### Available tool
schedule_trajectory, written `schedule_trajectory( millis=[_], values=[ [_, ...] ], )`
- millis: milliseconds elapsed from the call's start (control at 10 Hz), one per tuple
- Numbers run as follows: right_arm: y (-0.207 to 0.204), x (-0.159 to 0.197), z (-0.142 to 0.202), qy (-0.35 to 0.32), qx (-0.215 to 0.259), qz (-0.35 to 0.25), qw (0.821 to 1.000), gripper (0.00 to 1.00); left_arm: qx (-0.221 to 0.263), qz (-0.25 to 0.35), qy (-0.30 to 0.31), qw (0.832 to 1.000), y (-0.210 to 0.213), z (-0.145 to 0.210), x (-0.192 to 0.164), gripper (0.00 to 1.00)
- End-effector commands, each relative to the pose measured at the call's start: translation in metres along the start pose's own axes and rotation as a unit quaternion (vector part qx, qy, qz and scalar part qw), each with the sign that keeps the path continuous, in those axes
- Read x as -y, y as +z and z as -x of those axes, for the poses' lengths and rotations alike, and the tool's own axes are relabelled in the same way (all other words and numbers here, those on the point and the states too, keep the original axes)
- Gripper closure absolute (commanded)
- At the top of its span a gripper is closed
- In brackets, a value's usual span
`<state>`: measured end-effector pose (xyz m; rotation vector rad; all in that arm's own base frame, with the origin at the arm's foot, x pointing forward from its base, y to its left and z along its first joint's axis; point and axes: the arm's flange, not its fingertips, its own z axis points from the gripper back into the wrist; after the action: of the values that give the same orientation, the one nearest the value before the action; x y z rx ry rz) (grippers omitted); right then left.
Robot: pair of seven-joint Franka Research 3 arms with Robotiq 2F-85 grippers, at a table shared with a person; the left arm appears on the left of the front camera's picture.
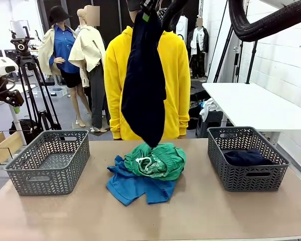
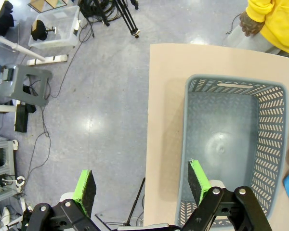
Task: Sort the tops and bottoms.
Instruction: Sort the clothes according to human instructions.
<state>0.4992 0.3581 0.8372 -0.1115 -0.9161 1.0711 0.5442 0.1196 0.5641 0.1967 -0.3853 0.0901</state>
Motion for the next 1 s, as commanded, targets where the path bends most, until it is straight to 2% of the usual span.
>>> schedule_trajectory(
  millis=[0,900],
  values=[
    [0.0015,0.0016,0.0007,-0.001,-0.002,0.005,1.000,1.00,-0.003,-0.006,-0.007,1.000,0.0006,-0.0002,-0.0014,0.00],
    [0.0015,0.0016,0.0007,-0.001,-0.002,0.005,1.000,1.00,-0.003,-0.006,-0.007,1.000,0.0006,-0.0002,-0.0014,0.00]
  ],
)
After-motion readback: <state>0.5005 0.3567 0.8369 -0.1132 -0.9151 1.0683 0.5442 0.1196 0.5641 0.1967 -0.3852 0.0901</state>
